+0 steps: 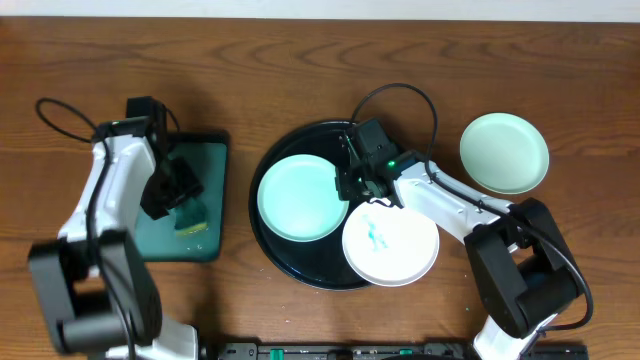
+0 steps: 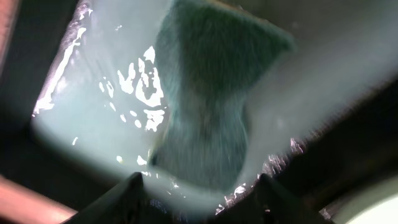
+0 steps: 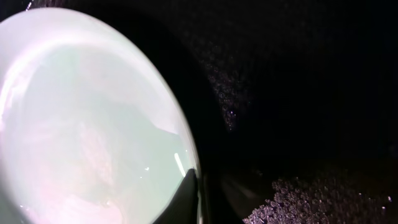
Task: Clean dirty plates on tray and stack at the side
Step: 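Return the sponge to the water tray and release it with the left gripper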
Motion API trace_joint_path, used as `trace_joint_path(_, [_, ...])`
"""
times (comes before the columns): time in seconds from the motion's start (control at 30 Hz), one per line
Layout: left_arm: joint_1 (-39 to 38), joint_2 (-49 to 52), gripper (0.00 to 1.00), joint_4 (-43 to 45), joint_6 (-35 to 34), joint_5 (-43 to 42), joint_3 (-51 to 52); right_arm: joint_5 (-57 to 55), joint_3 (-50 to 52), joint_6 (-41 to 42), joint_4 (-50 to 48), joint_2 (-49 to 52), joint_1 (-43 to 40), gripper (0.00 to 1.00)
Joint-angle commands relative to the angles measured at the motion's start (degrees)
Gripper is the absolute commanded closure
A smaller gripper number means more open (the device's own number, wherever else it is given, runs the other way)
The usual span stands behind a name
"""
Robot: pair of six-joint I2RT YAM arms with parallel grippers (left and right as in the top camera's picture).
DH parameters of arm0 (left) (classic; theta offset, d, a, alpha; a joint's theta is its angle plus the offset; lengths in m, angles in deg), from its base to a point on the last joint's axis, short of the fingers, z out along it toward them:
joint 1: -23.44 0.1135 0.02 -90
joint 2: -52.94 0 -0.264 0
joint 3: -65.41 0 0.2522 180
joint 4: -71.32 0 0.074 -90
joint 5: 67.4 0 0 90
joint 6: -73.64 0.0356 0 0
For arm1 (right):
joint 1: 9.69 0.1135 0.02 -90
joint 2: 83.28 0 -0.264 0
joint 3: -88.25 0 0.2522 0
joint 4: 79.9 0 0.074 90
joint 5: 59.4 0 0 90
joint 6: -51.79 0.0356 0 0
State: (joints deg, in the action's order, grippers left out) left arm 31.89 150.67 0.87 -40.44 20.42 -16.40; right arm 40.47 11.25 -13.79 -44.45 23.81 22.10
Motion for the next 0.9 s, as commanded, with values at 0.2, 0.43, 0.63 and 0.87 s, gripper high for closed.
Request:
trace_joint_path(0.2, [-2.8, -12.2, 0.33, -6.1, 0.0, -0.4, -0.3, 0.4, 0.0, 0.4, -3.1, -0.5, 0.6, 0.36])
trace_joint_path(0.43, [-3.9, -12.5, 0.33, -7.6, 0.0, -0.4, -0.3, 0.8, 0.0, 0.4, -4.8, 2.5, 0.6, 0.39])
trace_joint_path(0.63, [-3.9, -12.5, 0.31, -7.6, 0.0, -0.5, -0.3, 1.1, 0.0, 1.9, -5.6, 3.7, 0.6, 0.55])
trace_joint_path(0.87, [-3.9, -12.5, 0.28, -7.6, 0.0, -1.9, -0.3, 1.2, 0.0, 3.5, -6.1, 4.9, 0.6, 0.96])
